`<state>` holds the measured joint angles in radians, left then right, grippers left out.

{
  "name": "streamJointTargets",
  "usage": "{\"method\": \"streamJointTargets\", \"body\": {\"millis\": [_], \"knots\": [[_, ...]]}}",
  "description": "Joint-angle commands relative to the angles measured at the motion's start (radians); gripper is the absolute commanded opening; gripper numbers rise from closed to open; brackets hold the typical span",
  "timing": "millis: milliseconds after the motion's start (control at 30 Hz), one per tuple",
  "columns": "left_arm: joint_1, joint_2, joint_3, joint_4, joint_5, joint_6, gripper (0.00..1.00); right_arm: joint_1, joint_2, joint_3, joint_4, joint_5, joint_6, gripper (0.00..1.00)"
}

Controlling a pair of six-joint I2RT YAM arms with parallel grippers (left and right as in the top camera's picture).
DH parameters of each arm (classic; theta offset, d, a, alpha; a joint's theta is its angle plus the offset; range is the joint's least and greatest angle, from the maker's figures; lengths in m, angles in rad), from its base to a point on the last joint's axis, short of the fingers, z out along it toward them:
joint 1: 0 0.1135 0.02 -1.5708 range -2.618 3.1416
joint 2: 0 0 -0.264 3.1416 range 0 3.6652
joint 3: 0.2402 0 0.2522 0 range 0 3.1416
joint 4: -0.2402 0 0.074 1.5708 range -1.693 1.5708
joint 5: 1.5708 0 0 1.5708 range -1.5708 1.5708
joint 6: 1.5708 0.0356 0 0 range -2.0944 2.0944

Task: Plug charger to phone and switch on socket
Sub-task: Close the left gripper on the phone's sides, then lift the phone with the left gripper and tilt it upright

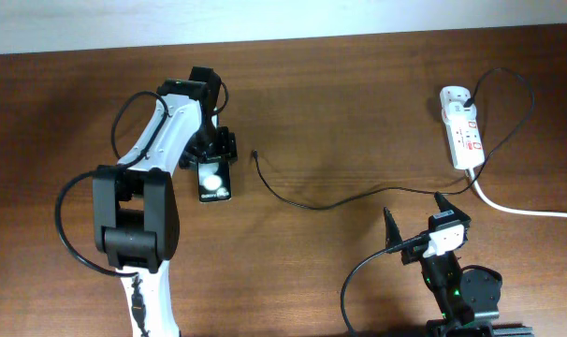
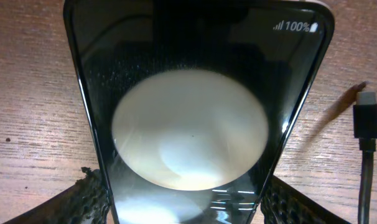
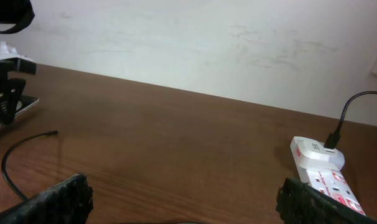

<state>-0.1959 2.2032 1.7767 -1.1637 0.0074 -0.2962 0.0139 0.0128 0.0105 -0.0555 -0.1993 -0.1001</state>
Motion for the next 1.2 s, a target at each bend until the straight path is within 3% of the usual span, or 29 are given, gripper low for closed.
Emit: {"method": "streamJointTargets", "body": {"millis": [0,600,867,1167], "knots": [[0.001,0.006,0.023,-0.009,-0.005,-0.002,0.77,0.007,-0.008,-0.005,-0.007,-0.001,0.011,0.99],[0.013,0.006,0.124,-0.069,0.151,-0.006,0.70,0.007,-0.008,-0.005,-0.007,-0.001,0.011,0.99],[0.077,0.006,0.128,-0.070,0.403,-0.007,0.60,0.007,-0.008,-0.005,-0.007,-0.001,0.011,0.99],[0.159,0.006,0.128,-0.069,0.769,-0.007,0.60,0.007,-0.008,-0.005,-0.007,-0.001,0.011,0.99]]}}
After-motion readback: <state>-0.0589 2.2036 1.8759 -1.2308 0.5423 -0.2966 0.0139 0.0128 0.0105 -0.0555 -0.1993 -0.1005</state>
